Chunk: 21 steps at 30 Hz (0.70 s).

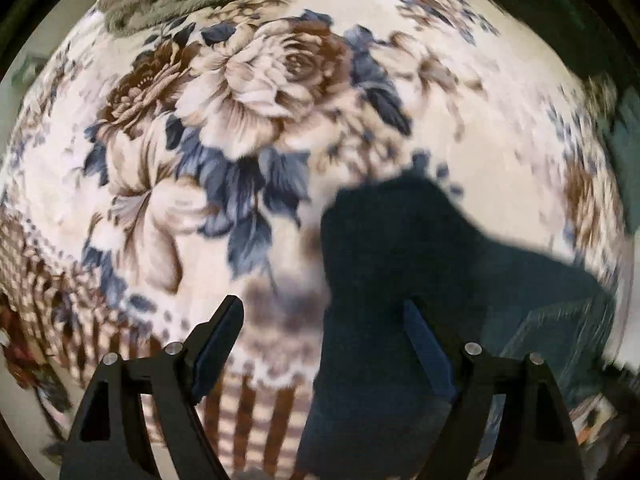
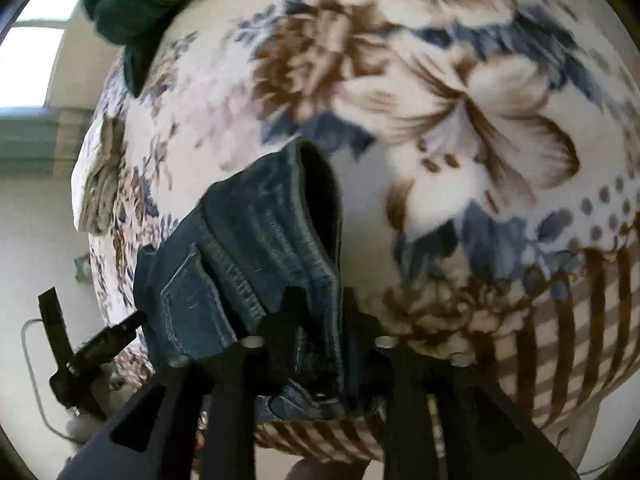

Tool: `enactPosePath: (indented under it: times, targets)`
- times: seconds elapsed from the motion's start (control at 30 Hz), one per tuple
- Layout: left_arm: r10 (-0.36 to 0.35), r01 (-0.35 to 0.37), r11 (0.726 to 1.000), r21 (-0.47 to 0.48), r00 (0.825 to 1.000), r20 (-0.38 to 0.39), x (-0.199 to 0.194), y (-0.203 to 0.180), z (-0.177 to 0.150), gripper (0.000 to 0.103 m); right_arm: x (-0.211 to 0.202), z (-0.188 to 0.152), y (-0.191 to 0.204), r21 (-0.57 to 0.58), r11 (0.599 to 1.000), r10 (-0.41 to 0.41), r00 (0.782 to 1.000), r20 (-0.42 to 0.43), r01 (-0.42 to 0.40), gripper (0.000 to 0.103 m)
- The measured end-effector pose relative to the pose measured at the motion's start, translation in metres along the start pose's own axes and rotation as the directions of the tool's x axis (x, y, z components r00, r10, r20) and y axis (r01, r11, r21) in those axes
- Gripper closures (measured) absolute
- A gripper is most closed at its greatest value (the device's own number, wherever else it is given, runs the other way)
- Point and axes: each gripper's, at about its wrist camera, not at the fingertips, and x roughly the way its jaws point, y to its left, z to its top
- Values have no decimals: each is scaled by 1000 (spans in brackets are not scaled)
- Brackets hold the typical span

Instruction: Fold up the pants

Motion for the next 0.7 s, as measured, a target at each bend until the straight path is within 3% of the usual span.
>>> enactPosePath:
  times: [0.1, 0.2, 0.23, 0.27, 0.37, 0.47, 0.63, 0.7]
  targets:
    - [-123, 120, 989, -91, 992, -32, 20, 9, 24, 22, -6, 6, -11, 65, 997, 36, 999, 19, -37, 59]
    - [-286, 274, 949, -157, 956, -65, 49, 13, 38, 24, -11, 13, -19, 138, 984, 99, 992, 73, -109, 58]
    - [-340, 326, 931, -163, 938, -64, 55, 13, 40, 40, -11, 15, -22, 167, 976, 129, 988, 90, -142, 57]
    - [-374, 362, 919, -157, 926, -57, 58, 11, 41, 44, -8, 16, -22, 199, 964, 156, 982, 102, -174, 54]
    - [-374, 370, 925, -89, 927, -29, 57, 6, 37, 53, 9, 18, -23, 250, 940, 214, 972, 99, -232, 54]
    - [-373, 372, 927, -46, 928, 1, 56, 16, 30, 63, 30, 19, -12, 234, 948, 208, 977, 52, -214, 54]
    - [-406, 405, 901, -153, 913, 29, 66, 55, 41, 68, 39, 16, -14, 229, 945, 223, 973, 62, -232, 56]
    - [-408, 410, 893, -187, 911, 50, 58, 64, 48, 68, 34, 16, -13, 199, 962, 173, 981, 84, -187, 81]
